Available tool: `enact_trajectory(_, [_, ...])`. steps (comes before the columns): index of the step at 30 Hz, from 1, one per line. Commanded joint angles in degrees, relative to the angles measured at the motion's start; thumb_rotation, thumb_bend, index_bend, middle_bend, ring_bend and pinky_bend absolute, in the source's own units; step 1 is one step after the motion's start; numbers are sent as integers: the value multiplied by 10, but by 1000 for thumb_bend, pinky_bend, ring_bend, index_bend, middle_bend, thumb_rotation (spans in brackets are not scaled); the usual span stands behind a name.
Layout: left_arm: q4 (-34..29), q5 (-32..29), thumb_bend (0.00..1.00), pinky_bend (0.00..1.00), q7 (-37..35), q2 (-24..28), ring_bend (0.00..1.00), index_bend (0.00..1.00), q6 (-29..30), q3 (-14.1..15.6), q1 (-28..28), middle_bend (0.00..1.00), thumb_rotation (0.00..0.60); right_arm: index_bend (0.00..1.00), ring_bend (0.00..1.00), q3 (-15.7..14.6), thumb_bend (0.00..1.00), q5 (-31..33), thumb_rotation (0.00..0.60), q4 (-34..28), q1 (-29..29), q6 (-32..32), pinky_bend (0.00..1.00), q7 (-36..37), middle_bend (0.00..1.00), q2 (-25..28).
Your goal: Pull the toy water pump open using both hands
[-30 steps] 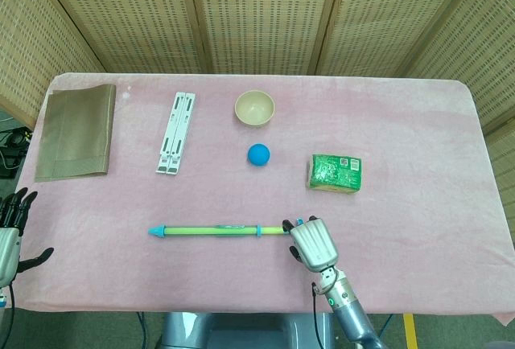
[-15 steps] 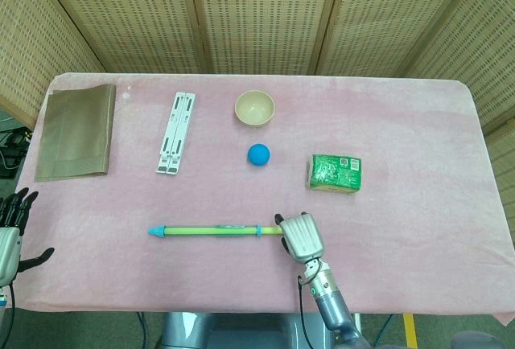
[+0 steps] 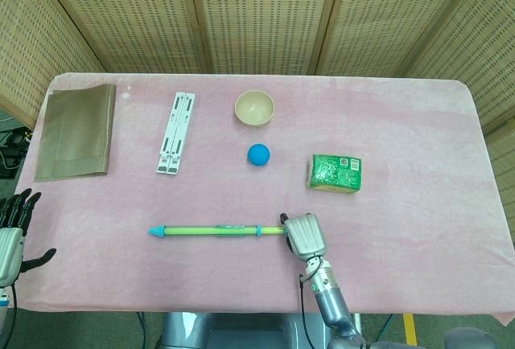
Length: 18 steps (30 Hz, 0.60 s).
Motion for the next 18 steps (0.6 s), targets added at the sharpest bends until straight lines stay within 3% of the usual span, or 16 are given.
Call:
enact_trajectory(1, [0,0,0,0,0,0,0,0,0,0,0,0,600,440,1000,0,561,5,600,7,2,1,678,0,1000,-2])
enact_trajectory(5, [0,-1,0,0,-1,0,0,0,0,0,0,0,600,499,1000,-2,580,10,600,16,6,5,678,3,1000,-3])
enact_trajectory(13, [0,1,0,0,2,-1,0,0,0,1,-1,0,600,728,1000,-7,624,10,600,18,10,14,678,5,1000,-1])
enact_trajectory(18, [0,2,0,0,2,-1,0,0,0,1,-1,0,600,791,1000,-9,651,10,600,2,12,23,678,-1,1000,7])
